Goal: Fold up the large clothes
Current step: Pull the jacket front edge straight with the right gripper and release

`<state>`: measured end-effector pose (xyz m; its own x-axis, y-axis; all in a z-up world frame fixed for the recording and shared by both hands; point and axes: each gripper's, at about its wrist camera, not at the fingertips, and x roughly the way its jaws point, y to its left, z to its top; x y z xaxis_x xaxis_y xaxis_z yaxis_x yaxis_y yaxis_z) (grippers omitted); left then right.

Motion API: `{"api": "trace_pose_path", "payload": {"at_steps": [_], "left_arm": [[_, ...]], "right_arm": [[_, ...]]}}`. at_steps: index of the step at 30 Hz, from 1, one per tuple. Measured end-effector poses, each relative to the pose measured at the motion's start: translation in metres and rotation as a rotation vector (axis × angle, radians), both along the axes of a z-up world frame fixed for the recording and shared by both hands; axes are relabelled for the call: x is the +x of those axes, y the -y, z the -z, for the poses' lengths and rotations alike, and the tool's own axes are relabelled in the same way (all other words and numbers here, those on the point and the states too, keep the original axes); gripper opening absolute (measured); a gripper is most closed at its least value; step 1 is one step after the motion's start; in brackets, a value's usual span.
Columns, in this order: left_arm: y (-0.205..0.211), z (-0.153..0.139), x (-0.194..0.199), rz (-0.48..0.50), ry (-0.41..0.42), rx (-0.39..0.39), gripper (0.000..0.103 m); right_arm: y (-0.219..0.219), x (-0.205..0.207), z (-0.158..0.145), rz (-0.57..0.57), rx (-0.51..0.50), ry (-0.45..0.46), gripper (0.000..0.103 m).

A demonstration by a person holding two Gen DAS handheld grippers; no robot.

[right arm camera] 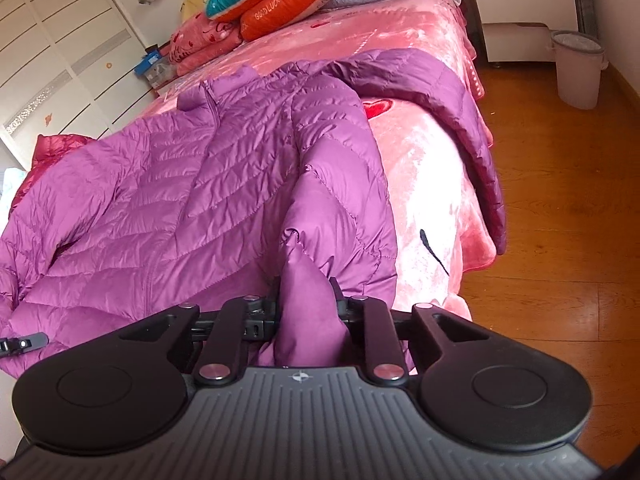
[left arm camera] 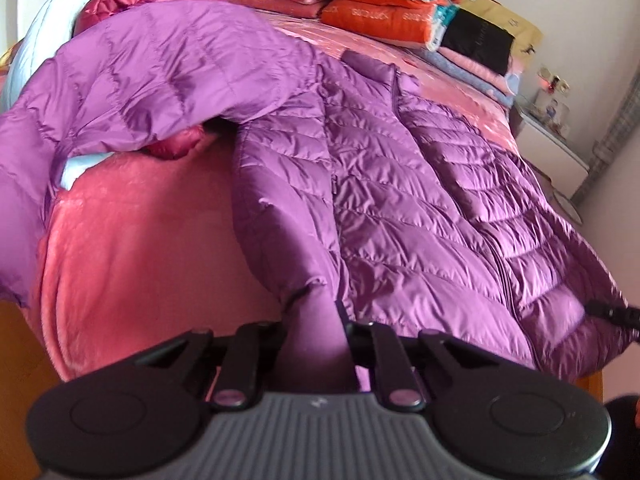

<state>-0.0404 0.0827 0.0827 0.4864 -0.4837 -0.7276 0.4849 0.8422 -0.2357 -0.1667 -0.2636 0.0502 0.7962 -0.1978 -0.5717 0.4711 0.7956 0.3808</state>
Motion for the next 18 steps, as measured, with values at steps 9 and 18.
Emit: {"api": "trace_pose_path", "payload": {"at_steps": [9, 18], "left_arm": [[-0.011, -0.007, -0.016, 0.069, -0.002, 0.022, 0.012], [0.001, 0.001, 0.002, 0.093, -0.011, 0.073, 0.013]], "right_arm": [[-0.008, -0.032, -0.010, 0.018, 0.011, 0.021, 0.023], [-0.015, -0.040, -0.015, 0.026, -0.006, -0.030, 0.024]]}}
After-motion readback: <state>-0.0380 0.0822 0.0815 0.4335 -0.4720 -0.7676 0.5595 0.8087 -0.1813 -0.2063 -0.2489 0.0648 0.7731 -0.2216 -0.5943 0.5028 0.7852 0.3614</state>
